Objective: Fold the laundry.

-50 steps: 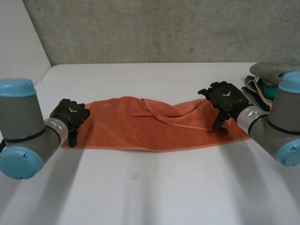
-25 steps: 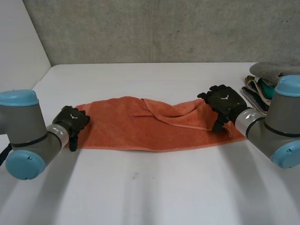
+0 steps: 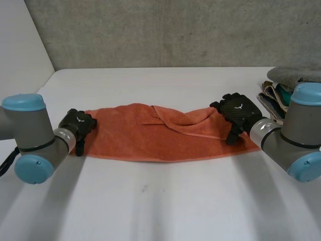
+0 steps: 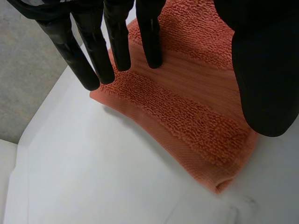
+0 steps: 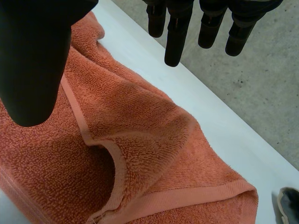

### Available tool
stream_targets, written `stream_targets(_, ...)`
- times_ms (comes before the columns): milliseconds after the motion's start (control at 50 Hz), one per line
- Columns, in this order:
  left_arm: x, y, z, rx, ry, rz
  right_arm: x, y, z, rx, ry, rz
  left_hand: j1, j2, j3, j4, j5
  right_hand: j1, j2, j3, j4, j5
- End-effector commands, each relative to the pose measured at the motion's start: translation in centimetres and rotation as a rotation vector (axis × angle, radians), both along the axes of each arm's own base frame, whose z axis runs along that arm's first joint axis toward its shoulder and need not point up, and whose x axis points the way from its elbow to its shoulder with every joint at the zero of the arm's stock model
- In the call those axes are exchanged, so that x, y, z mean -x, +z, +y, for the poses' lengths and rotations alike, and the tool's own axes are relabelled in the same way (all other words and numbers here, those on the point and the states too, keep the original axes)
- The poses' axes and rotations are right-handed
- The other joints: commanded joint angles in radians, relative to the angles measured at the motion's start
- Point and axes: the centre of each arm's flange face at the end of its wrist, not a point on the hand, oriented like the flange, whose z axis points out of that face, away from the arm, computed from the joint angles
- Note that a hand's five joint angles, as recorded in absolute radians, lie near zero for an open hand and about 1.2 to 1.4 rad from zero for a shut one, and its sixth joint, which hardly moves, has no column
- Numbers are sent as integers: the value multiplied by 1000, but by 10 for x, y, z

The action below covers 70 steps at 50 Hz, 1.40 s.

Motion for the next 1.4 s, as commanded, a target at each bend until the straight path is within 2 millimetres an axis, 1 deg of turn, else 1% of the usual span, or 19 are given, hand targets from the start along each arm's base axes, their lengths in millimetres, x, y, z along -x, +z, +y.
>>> stream_targets(20,2,-1,-5,8,-3,-1,0,0,0,3,-4,3,126,156,129,149,159,-50,-267,-36,-34,-42)
stream_targets(100,2,-3,-7,9,-7,2,0,-1,0,2,-2,4,343,373,346,366,376,-50,-267,-36,-34,-42)
stream_targets(120,4,-3,-8,8,-13,9,0,0,1,2,-2,4,469,498,472,491,502,-50,-267,-36,-34,-42)
stream_targets(180,5,-4,-9,6,-26,12,0,0,1,3,-4,3,648,678,651,671,681,-50,-267,-36,-34,-42)
stream_targets(220,7,-4,-9,6,-38,19,2,1,-1,5,-13,3,892,921,894,914,925,-50,-267,-36,-34,-42)
stream_targets(240,7,-4,-9,6,-41,21,2,1,-1,5,-13,3,924,954,927,947,957,-50,-267,-36,-34,-42)
stream_targets(320,7,3,-8,-1,-46,32,3,3,-2,8,-20,0,925,954,928,947,958,-50,-267,-36,-34,-42)
stream_targets(400,2,21,-5,-7,-27,70,5,6,-4,16,-27,-5,925,954,928,947,958,-50,-267,-36,-34,-42)
stream_targets(460,3,33,6,-42,-37,109,7,10,-5,26,-33,-7,925,954,928,947,958,-50,-267,-36,-34,-42)
stream_targets(480,3,35,10,-54,-42,117,7,11,-5,25,-35,-9,756,786,759,779,789,-50,-267,-36,-34,-42)
stream_targets(500,4,36,19,-85,-58,131,8,11,-6,24,-35,-9,295,325,298,318,329,-50,-267,-36,-34,-42)
stream_targets(540,5,37,26,-106,-75,139,8,12,-6,27,-36,-9,4,34,7,27,37,-50,-267,-36,-34,-42)
stream_targets(560,6,36,30,-116,-83,140,8,12,-6,27,-36,-9,-38,-8,-35,-15,-5,-50,-267,-36,-34,-42)
stream_targets(700,17,17,46,-181,-132,129,7,9,-5,19,-33,-7,-3,27,0,20,30,-50,-267,-36,-34,-42)
stream_targets(780,19,6,41,-187,-123,96,7,9,-4,19,-31,-6,-17,12,-15,5,16,-50,-267,-36,-34,-42)
stream_targets(1020,32,2,24,-139,-125,78,7,7,-4,18,-31,-4,65,94,67,87,98,-50,-267,-36,-34,-42)
stream_targets(1120,41,4,21,-97,-141,85,7,7,-4,18,-31,-4,352,381,355,375,385,-50,-267,-36,-34,-42)
stream_targets(1340,43,0,14,-72,-134,78,7,7,-4,17,-31,-4,385,414,388,408,418,-50,-267,-36,-34,-42)
stream_targets(1400,43,0,12,-71,-135,80,6,7,-4,17,-29,-4,630,660,633,653,663,-50,-267,-36,-34,-42)
